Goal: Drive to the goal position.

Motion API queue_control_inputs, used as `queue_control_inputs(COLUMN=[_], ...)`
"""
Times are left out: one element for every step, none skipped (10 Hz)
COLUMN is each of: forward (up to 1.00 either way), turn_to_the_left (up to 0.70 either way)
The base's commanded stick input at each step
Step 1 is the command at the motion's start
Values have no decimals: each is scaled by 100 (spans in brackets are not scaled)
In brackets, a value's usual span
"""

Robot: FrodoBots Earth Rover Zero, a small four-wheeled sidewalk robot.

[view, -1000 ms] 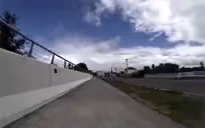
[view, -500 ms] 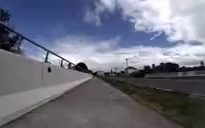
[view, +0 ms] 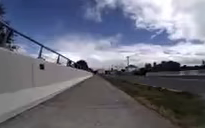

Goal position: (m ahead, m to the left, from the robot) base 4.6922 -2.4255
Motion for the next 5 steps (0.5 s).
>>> queue_control_inputs(forward=[70, 70, 70, 70, 70], turn_to_the_left=[14, 33, 20, 7, 0])
